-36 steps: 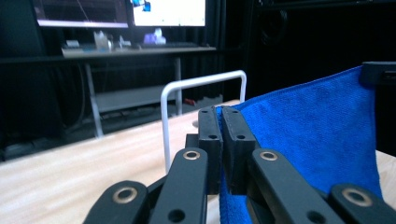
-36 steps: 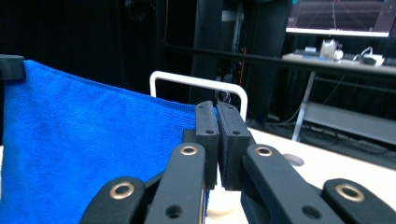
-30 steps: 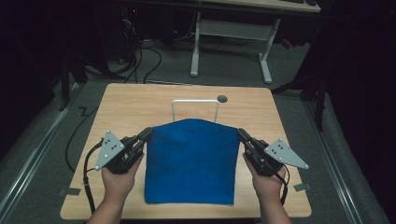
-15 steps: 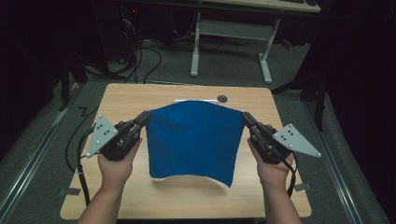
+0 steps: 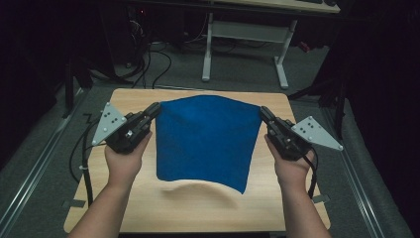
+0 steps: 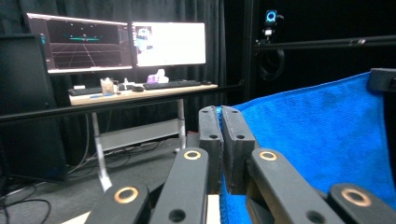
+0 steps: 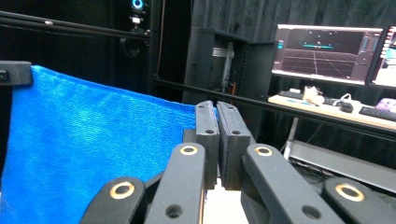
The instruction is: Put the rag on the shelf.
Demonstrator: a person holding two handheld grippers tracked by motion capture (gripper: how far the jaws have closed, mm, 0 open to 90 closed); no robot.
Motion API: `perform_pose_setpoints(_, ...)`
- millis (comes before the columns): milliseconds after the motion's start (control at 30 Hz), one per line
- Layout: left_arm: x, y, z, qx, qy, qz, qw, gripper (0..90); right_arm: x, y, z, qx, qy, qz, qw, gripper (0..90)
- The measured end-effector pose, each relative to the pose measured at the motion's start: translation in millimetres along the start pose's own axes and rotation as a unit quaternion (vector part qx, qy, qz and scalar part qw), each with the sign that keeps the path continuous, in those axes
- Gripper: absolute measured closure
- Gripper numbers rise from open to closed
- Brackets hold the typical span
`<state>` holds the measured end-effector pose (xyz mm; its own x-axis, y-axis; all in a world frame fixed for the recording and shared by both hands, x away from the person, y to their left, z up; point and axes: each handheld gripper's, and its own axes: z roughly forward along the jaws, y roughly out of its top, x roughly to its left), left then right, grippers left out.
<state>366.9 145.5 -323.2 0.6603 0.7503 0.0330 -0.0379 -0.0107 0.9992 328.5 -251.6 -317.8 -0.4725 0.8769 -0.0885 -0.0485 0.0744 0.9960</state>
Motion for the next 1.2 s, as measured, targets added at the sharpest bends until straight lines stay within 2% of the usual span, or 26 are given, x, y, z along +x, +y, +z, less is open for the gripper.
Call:
perform_pose_setpoints(267,17.8,15.5,21.3,0.011,0.015,0.002,0.9998,88.1,-19.6,4.0,12.2,0.007,-0.017,0.013,0.9997,88.8)
perform_pose_setpoints(333,22.3,17.1,27.7,0.020,0.023,0.008,0.9995,88.1,-22.9,5.8,16.4,0.009,-0.021,0.015,0.9996,88.8)
perform_pose_setpoints(433,30.2,18.1,37.3,0.028,0.019,0.003,0.9994,88.0,-28.1,9.2,23.4,0.009,-0.025,0.015,0.9995,88.8)
perform_pose_setpoints(567,38.8,18.4,50.5,0.048,0.029,-0.001,0.9984,88.0,-36.6,14.3,34.7,0.015,-0.033,0.014,0.9992,88.8)
perform_pose_setpoints(733,47.0,19.5,63.5,0.056,0.038,-0.004,0.9977,88.1,-46.9,21.6,49.9,0.019,-0.041,0.011,0.9989,88.8)
perform_pose_setpoints(833,52.0,21.1,72.3,0.061,0.044,-0.007,0.9971,88.0,-51.7,23.8,58.9,0.021,-0.044,0.018,0.9986,88.8)
perform_pose_setpoints(1067,63.4,27.0,87.7,0.071,0.055,0.009,0.9959,88.1,-62.7,24.1,81.2,0.033,-0.053,0.008,0.9980,88.8)
perform_pose_setpoints(1200,66.8,27.6,100.1,0.072,0.066,0.020,0.9950,88.1,-72.7,17.7,95.4,0.036,-0.056,0.017,0.9976,88.9)
